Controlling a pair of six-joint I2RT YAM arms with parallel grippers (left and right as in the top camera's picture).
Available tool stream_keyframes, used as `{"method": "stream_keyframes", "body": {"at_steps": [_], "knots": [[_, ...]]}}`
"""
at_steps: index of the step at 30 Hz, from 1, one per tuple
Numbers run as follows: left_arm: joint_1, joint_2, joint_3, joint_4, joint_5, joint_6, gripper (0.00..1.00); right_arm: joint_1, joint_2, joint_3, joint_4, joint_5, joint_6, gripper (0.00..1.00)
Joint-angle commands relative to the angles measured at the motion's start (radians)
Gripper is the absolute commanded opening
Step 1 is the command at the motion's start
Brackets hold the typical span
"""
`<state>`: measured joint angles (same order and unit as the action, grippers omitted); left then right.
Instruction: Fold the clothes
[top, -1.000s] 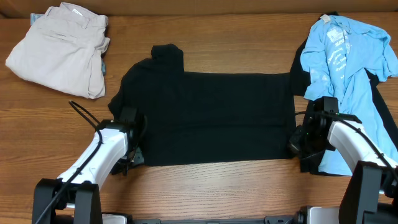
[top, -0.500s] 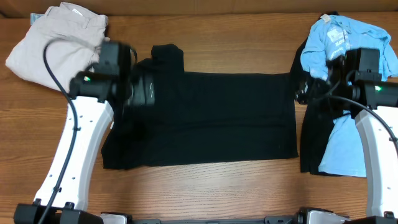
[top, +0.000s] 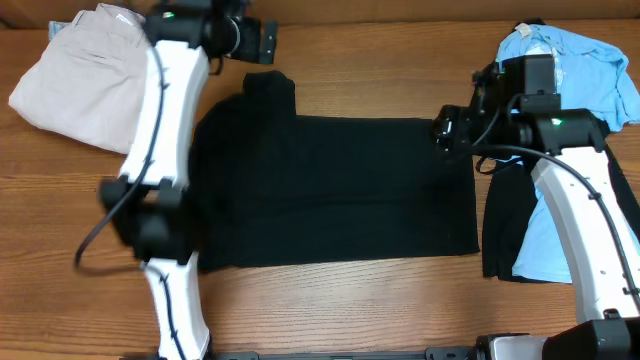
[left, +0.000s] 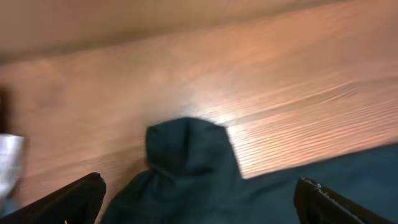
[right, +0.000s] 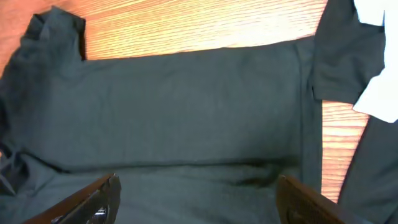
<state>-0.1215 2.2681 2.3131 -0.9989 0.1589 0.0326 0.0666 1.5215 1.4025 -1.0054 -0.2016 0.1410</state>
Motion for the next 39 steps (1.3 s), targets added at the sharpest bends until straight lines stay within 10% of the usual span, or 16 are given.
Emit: {"method": "stream_keyframes", "body": {"at_steps": [1,28,32,34,39], "knots": [[0.014,0.112,0.068,-0.007,-0.028,-0.035,1.0,0.004,-0.005,0.025,0.003,0.047,-0.006,0.82],[0.041,0.37,0.064,0.137,-0.114,-0.378,0.57,0.004,-0.005,0.024,0.003,0.078,-0.008,0.76],[0.041,0.37,0.064,0.168,-0.111,-0.389,0.38,0.004,-0.005,0.024,0.006,0.078,-0.008,0.73],[0.041,0.37,0.064,0.188,-0.11,-0.389,0.05,0.004,-0.005,0.024,0.01,0.078,-0.008,0.72],[0.041,0.37,0.064,0.212,-0.111,-0.388,0.04,0.004,-0.004,0.024,0.021,0.078,-0.008,0.71]]}}
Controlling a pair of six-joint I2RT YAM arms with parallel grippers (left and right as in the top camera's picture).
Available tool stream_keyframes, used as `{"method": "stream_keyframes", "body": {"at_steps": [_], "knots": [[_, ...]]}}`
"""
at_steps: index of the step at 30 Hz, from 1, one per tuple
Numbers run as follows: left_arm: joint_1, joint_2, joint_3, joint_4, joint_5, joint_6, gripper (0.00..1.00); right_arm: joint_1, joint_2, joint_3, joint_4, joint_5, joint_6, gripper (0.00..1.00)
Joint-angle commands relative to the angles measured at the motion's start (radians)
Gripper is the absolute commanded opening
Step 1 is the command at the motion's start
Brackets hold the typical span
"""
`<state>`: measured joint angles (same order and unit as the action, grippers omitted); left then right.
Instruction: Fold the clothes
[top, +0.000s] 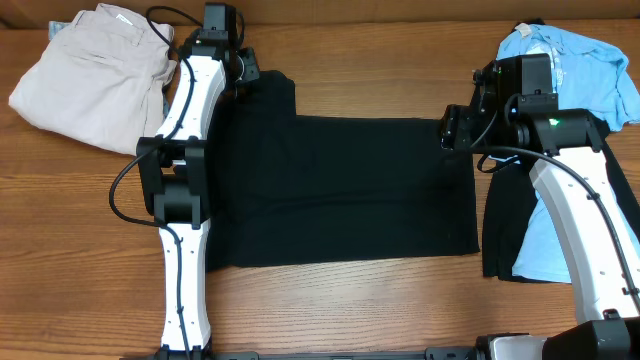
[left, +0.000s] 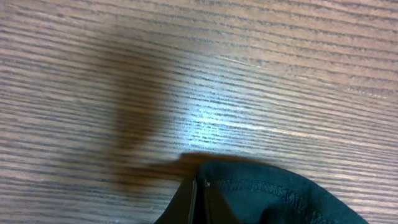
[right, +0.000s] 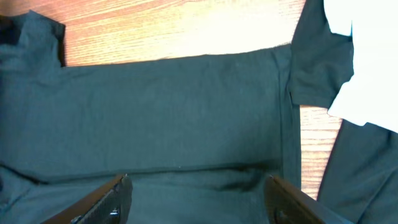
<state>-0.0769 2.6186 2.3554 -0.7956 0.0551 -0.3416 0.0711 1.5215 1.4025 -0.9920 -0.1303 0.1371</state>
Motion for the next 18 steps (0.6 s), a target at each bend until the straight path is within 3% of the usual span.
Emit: {"method": "stream_keyframes", "body": {"at_steps": [1,7,13,18], "knots": [[-0.004,0.02,0.023,0.015,-0.007,-0.013,0.04,0.0,-0.005,0.024,0.011,0.006,-0.004,0.7],[-0.004,-0.043,0.108,-0.04,-0.008,0.079,0.04,0.001,0.02,0.024,0.075,0.006,-0.003,0.63],[-0.002,-0.146,0.237,-0.161,-0.023,0.131,0.04,0.003,0.122,0.024,0.201,0.007,0.019,0.63],[-0.002,-0.212,0.246,-0.196,-0.023,0.146,0.04,0.003,0.244,0.024,0.315,0.061,0.018,0.64]]}}
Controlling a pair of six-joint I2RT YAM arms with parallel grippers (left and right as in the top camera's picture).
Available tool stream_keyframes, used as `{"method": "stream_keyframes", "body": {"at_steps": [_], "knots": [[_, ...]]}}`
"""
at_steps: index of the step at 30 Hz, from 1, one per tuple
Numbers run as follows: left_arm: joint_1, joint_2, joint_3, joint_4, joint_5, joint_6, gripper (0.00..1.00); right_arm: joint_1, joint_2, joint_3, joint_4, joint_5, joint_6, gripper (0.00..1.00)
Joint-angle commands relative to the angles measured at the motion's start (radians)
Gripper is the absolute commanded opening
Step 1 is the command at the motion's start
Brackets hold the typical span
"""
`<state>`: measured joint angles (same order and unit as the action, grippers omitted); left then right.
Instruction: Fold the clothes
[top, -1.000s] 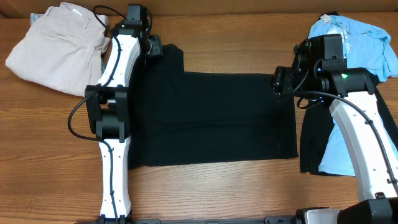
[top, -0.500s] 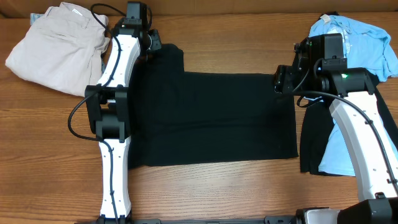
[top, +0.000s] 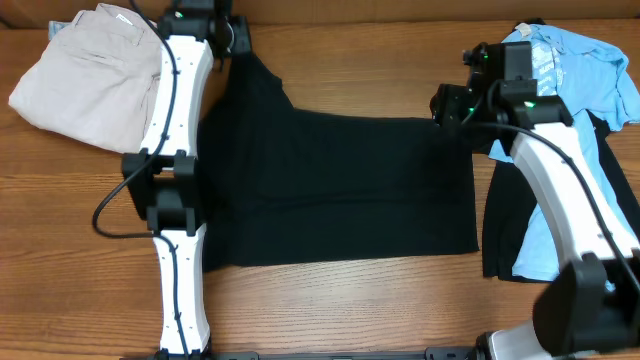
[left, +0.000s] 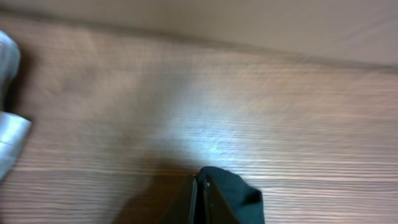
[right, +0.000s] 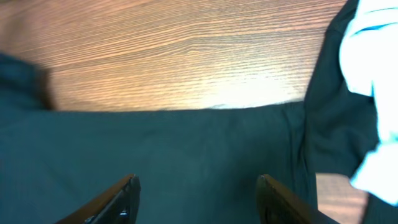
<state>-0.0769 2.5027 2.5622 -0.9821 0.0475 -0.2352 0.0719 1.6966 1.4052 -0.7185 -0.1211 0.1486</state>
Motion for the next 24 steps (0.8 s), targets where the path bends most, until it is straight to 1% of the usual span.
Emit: {"method": "stream_keyframes", "body": {"at_steps": [1,5,10,13,16,20,24], "knots": [[-0.002,-0.103,0.039,-0.013,-0.015,0.048,0.04,0.002,0.092,0.021,0.057,0.072,0.005,0.64],[-0.002,-0.126,0.039,-0.038,-0.054,0.077,0.04,-0.002,0.175,0.021,0.102,0.149,-0.011,0.64],[-0.002,-0.129,0.039,-0.078,-0.081,0.087,0.04,-0.004,0.277,0.021,0.201,0.154,-0.027,0.63],[-0.002,-0.129,0.039,-0.096,-0.081,0.087,0.04,-0.004,0.338,0.021,0.252,0.155,-0.026,0.59],[-0.002,-0.129,0.039,-0.107,-0.081,0.089,0.04,-0.004,0.384,0.021,0.299,0.175,-0.017,0.53],[-0.002,-0.129,0.039,-0.138,-0.081,0.136,0.04,-0.004,0.41,0.021,0.346,0.228,-0.014,0.52],[-0.002,-0.129,0.039,-0.158,-0.082,0.147,0.04,-0.007,0.41,0.021,0.38,0.26,-0.014,0.53]]}}
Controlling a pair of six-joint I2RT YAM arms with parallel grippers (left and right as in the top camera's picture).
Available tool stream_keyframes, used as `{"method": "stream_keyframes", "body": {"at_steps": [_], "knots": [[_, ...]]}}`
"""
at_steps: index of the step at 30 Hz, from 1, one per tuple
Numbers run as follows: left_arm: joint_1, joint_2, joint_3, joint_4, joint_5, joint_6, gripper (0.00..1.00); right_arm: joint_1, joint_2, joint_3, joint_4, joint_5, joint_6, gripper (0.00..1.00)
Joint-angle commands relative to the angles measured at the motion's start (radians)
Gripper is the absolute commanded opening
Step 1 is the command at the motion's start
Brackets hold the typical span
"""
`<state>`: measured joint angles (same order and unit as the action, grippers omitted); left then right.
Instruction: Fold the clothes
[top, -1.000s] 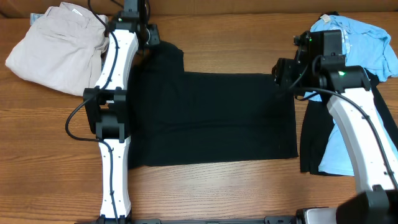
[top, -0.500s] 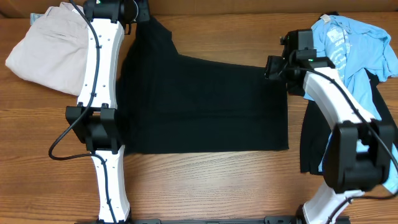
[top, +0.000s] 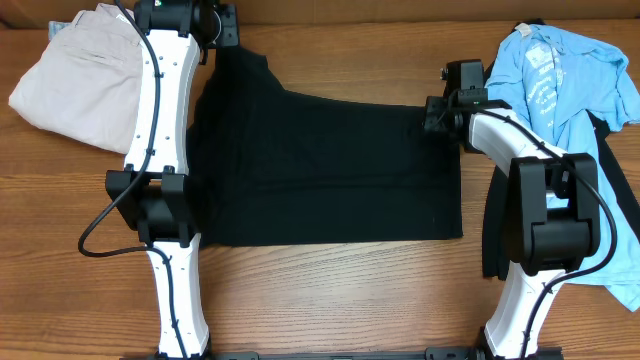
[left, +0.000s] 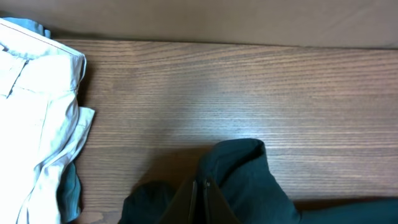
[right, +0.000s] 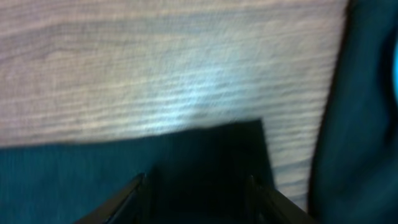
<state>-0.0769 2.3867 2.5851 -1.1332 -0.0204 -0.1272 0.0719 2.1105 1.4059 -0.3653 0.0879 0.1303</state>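
Note:
A black garment (top: 330, 170) lies spread flat across the middle of the wooden table. Its back-left sleeve (left: 239, 165) is drawn toward the far edge, and my left gripper (top: 222, 27) is shut on it; the left wrist view shows the closed fingers (left: 201, 186) pinching dark cloth. My right gripper (top: 432, 112) sits low at the garment's back-right corner (right: 230, 140). It is open (right: 199, 190), its two fingers standing on either side of that corner.
Beige trousers (top: 80, 75) are piled at the back left, just left of the held sleeve, seen too in the left wrist view (left: 31, 93). A light blue shirt (top: 560, 60) and another dark garment (top: 500, 230) lie at the right. The far table edge is close behind both grippers.
My right gripper has come down from over the bare wood to the garment's back-right corner, fingers still apart. The garment's right edge has shifted a little leftward. My left gripper still holds the sleeve.
At first both grippers were open, the left above the back-left sleeve, the right over the garment's right side. Then the left was shut on the sleeve tip, and later held it nearer the far edge. Now the right gripper straddles the back-right corner.

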Motion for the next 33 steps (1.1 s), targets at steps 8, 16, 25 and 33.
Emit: {"method": "stream_keyframes", "body": {"at_steps": [8,16,25,33], "knots": [[-0.002,-0.013,0.015,-0.027,-0.013,0.038,0.04,-0.034,0.036,0.02,0.069,0.051,0.004,0.54],[-0.002,-0.013,0.015,-0.05,-0.013,0.039,0.04,-0.057,0.05,0.02,0.121,0.014,0.026,0.52],[-0.002,-0.013,0.015,-0.075,-0.013,0.038,0.04,-0.057,0.052,0.02,0.121,-0.064,0.027,0.27],[-0.002,-0.013,0.015,-0.082,-0.017,0.039,0.04,-0.06,0.052,0.02,0.117,-0.062,0.038,0.18]]}}
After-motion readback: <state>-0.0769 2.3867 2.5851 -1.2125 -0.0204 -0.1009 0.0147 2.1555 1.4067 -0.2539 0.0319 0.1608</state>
